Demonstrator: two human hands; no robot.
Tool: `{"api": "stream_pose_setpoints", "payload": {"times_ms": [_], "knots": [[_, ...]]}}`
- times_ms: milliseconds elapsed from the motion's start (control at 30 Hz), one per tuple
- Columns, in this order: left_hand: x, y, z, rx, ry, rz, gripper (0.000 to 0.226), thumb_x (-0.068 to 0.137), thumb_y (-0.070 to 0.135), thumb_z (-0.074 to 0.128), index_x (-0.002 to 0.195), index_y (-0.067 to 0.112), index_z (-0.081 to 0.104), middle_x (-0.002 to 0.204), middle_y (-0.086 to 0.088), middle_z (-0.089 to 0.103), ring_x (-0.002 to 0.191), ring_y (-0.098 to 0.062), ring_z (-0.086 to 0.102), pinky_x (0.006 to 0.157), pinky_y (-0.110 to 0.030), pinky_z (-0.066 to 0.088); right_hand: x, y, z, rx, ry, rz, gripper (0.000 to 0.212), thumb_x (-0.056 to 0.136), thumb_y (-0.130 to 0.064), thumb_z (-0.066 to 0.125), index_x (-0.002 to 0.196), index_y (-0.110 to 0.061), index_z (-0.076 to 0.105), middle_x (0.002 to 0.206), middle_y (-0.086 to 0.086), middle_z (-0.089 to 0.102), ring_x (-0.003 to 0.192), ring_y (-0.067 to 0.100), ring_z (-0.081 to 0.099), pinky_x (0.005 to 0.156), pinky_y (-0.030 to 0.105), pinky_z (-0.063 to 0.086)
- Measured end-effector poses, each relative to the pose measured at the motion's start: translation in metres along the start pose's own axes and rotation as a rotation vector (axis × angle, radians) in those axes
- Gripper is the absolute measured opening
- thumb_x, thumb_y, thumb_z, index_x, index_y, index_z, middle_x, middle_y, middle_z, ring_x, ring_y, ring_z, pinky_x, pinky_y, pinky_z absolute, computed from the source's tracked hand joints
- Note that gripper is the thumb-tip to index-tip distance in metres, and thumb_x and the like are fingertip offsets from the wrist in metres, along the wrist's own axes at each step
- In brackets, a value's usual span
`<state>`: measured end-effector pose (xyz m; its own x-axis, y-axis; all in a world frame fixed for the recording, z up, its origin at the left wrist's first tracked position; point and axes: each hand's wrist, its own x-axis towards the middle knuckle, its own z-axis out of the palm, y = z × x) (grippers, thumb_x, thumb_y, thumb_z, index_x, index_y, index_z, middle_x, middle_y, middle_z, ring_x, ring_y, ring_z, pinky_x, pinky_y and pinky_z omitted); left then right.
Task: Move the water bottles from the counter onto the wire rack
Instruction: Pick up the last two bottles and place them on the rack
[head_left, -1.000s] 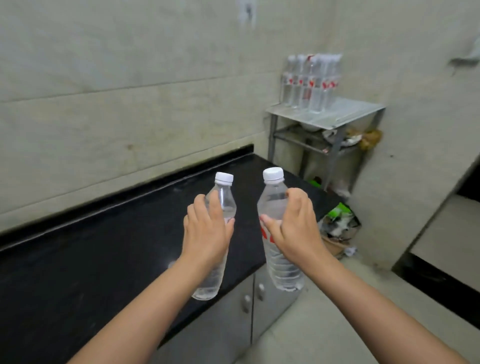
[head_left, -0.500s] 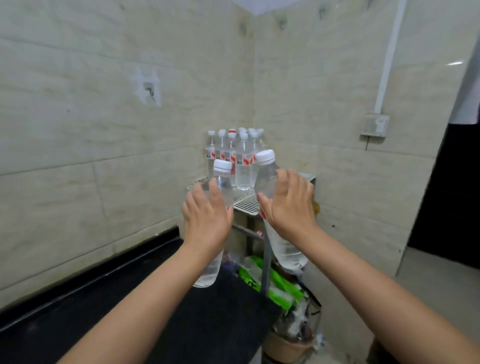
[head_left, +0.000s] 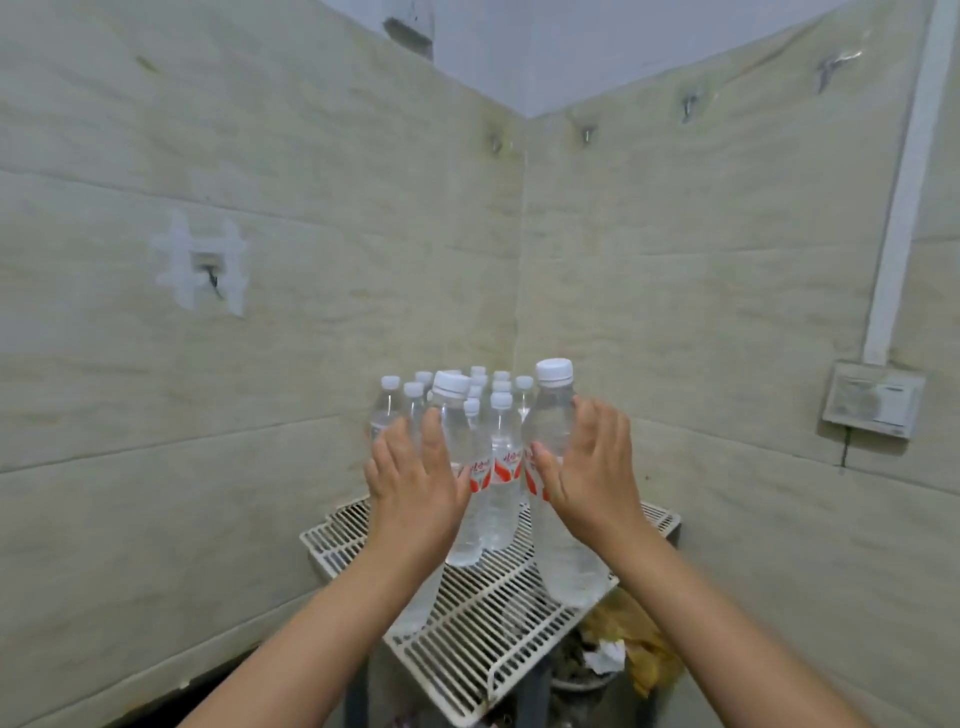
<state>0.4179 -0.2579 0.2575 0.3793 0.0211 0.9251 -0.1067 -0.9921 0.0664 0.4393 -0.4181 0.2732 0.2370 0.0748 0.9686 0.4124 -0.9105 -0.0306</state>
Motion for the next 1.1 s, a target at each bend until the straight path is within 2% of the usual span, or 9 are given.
{"api": "stream_pose_setpoints", "payload": {"times_ms": [100,300,500,600,667,800,900,1000,1100], "knots": [[0.008,0.019,0.035,-0.034,0.014,-0.019,0.083,0.050,0.028,0.088,0.114,-0.001,0.043,0.100,-0.031,0.055,0.071,-0.043,0.062,0.061,-0.046,0.054,0.001,0.046,0.039,0.151,-0.042,0.011,0.046,0.079,-0.036,0.040,0.111,-0.004,0.035,0.094,0.027,0.058,0.084,0.020,0.032,0.076,0.035,0.046],[0.025,0.082,0.099,-0.038,-0.044,-0.129,0.075,0.067,0.022,0.080,0.123,0.006,0.032,0.106,-0.039,0.054,0.087,-0.055,0.057,0.076,-0.061,0.047,0.013,0.136,0.106,0.370,-0.101,-0.008,0.045,0.079,-0.037,0.041,0.111,-0.007,0.033,0.095,0.030,0.056,0.087,0.022,0.032,0.078,0.029,0.027],[0.040,0.144,0.174,0.025,-0.021,-0.216,0.060,0.077,0.041,0.039,0.121,0.001,0.037,0.108,-0.029,0.053,0.096,-0.032,0.039,0.074,-0.050,0.053,0.025,0.200,0.159,0.512,-0.135,0.037,0.045,0.080,-0.036,0.043,0.110,-0.005,0.032,0.097,0.034,0.056,0.090,0.025,0.033,0.080,0.032,0.028],[0.043,0.165,0.212,-0.017,-0.031,-0.280,0.058,0.077,0.041,0.040,0.122,0.003,0.035,0.112,-0.019,0.035,0.096,-0.028,0.035,0.075,-0.047,0.053,0.019,0.224,0.175,0.595,-0.138,0.021,0.047,0.087,-0.043,0.040,0.109,-0.002,0.033,0.094,0.035,0.056,0.089,0.025,0.034,0.079,0.031,0.029],[0.045,0.177,0.227,-0.065,-0.083,-0.346,0.058,0.078,0.035,0.051,0.124,0.006,0.033,0.117,-0.023,0.039,0.104,-0.035,0.042,0.077,-0.051,0.051,0.014,0.237,0.181,0.656,-0.155,0.031,0.052,0.092,-0.050,0.032,0.111,-0.001,0.033,0.096,0.036,0.056,0.091,0.025,0.035,0.082,0.031,0.030],[0.046,0.190,0.248,-0.174,-0.156,-0.498,0.073,0.076,0.014,0.071,0.125,0.021,0.018,0.126,-0.037,0.042,0.115,-0.054,0.043,0.094,-0.062,0.035,0.006,0.252,0.195,0.731,-0.211,0.072,0.047,0.084,-0.038,0.042,0.114,-0.004,0.030,0.100,0.038,0.055,0.095,0.024,0.034,0.084,0.030,0.030],[0.038,0.190,0.256,-0.112,-0.209,-0.497,0.078,0.071,0.018,0.078,0.125,0.020,0.022,0.122,-0.038,0.046,0.111,-0.056,0.047,0.091,-0.066,0.037,-0.002,0.258,0.198,0.755,-0.312,0.089,0.061,0.091,-0.059,0.022,0.120,-0.005,0.028,0.107,0.039,0.053,0.103,0.026,0.037,0.092,0.030,0.036],[0.040,0.191,0.250,-0.120,-0.295,-0.511,0.077,0.081,0.027,0.068,0.129,0.029,0.007,0.138,-0.030,0.032,0.129,-0.047,0.030,0.107,-0.058,0.026,-0.005,0.261,0.197,0.724,-0.458,0.111,0.085,0.087,-0.066,0.016,0.130,0.006,0.033,0.118,0.037,0.049,0.111,0.044,0.046,0.095,0.044,0.035],[0.043,0.188,0.239,-0.091,-0.319,-0.477,0.074,0.086,0.036,0.059,0.144,0.017,0.017,0.141,-0.017,0.030,0.130,-0.031,0.028,0.109,-0.042,0.024,0.003,0.267,0.190,0.690,-0.618,0.109,0.091,0.074,-0.063,0.025,0.137,0.002,0.029,0.134,0.023,0.042,0.124,0.034,0.039,0.102,0.035,0.030]]}}
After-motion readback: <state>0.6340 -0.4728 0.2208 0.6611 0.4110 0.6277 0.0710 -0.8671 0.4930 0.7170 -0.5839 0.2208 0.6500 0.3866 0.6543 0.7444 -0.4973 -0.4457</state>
